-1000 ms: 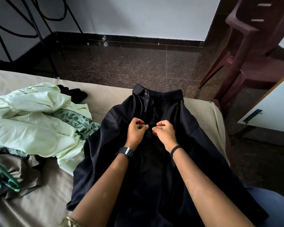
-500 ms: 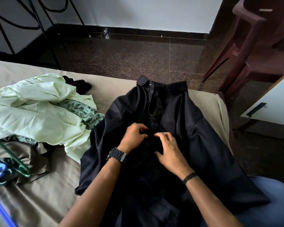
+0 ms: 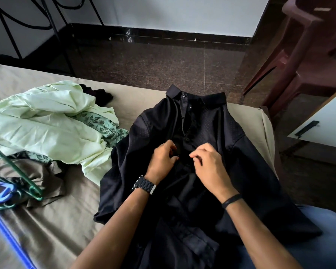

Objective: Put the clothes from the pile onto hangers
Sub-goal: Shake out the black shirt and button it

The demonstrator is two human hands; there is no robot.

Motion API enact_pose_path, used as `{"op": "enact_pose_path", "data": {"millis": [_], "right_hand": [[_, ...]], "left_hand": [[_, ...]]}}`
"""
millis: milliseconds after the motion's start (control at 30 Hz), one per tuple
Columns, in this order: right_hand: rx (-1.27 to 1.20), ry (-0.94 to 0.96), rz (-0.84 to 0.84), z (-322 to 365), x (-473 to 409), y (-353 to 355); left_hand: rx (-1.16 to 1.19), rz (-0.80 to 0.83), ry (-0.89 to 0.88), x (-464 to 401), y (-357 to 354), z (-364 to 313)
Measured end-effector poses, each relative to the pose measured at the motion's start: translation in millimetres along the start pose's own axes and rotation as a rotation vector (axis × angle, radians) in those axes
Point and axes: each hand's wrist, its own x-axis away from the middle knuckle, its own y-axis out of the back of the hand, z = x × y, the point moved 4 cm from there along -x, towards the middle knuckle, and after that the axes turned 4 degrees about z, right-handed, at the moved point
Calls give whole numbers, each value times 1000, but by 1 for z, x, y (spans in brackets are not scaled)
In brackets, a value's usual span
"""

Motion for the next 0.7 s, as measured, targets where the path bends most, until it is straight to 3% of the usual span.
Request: {"op": "enact_pose_path", "data": {"millis": [100,267,567,700], "right_hand": [[-126,-63,-17,21,-7,-15],[25,-333,64,-2,1,-42],[-113,-449,52,-18,2,-39],[-255,-486,7,-24,9,-36]], "left_hand": [[52,-23,38,0,-2,6],[26,2,67,0,-5,9],[-61,-57,-27,7,-8,1],[-73,-49,21,6,-10,2]]}}
